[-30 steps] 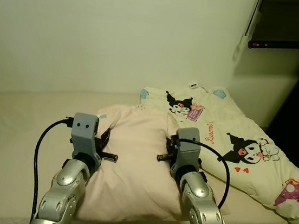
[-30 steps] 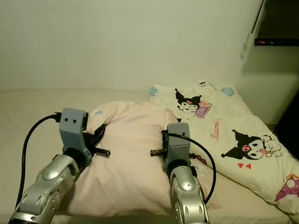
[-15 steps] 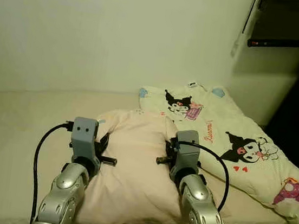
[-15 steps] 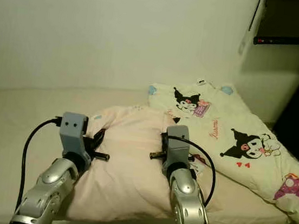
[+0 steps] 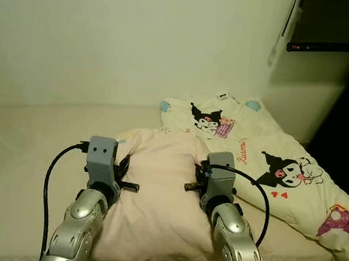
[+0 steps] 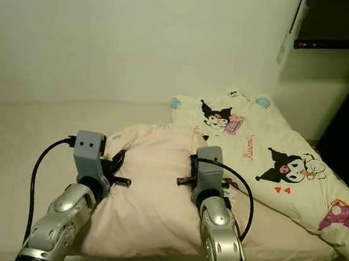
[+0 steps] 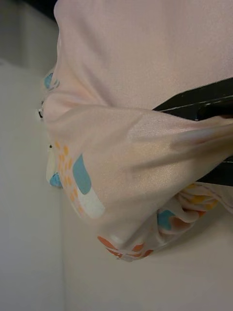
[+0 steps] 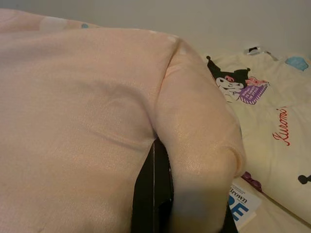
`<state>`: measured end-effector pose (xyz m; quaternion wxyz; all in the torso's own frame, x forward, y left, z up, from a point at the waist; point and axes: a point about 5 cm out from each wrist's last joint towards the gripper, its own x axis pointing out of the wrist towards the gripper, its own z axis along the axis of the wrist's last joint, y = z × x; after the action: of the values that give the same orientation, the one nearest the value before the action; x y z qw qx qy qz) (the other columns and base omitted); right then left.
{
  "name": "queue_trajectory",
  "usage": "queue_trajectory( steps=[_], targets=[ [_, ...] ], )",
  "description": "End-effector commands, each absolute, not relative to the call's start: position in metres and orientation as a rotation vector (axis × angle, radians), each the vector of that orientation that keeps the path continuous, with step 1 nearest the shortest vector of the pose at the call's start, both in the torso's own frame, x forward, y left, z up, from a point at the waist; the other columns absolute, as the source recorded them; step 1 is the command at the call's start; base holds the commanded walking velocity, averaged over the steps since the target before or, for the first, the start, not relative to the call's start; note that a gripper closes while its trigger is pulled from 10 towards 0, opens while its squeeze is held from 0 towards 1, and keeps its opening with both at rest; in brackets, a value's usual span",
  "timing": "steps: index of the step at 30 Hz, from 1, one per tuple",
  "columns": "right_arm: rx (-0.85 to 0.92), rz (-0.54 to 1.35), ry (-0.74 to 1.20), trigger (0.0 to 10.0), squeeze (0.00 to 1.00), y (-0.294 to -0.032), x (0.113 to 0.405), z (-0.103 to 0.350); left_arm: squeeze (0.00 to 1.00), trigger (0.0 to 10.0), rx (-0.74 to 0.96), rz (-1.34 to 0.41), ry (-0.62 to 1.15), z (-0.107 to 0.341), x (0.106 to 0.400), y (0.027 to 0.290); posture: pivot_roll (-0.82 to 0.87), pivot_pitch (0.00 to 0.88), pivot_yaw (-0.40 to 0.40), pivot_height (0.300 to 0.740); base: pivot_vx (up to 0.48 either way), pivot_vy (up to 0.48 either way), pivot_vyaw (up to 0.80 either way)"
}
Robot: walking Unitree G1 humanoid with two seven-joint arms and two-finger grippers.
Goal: Clean up the room
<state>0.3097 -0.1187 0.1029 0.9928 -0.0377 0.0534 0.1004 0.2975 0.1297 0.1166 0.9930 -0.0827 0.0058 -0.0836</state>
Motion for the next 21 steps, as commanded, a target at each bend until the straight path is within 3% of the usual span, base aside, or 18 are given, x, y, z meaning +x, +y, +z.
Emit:
queue_trajectory(
  steps=[1, 21],
  targets=[
    [-0.05, 0.18, 0.067, 10.0, 0.0, -0.12, 0.312, 0.111, 0.0, 10.0, -0.161, -0.147, -0.043, 0.126, 0.3, 0.134, -0.13, 0.044, 0.018, 0.74, 0.0, 0.0, 0.0],
    [-0.021, 0.152, 0.089, 10.0, 0.0, -0.132, 0.321, 0.117, 0.0, 10.0, -0.12, -0.112, -0.009, 0.124, 0.311, 0.138, -0.12, 0.066, -0.008, 0.74, 0.0, 0.0, 0.0]
  ],
)
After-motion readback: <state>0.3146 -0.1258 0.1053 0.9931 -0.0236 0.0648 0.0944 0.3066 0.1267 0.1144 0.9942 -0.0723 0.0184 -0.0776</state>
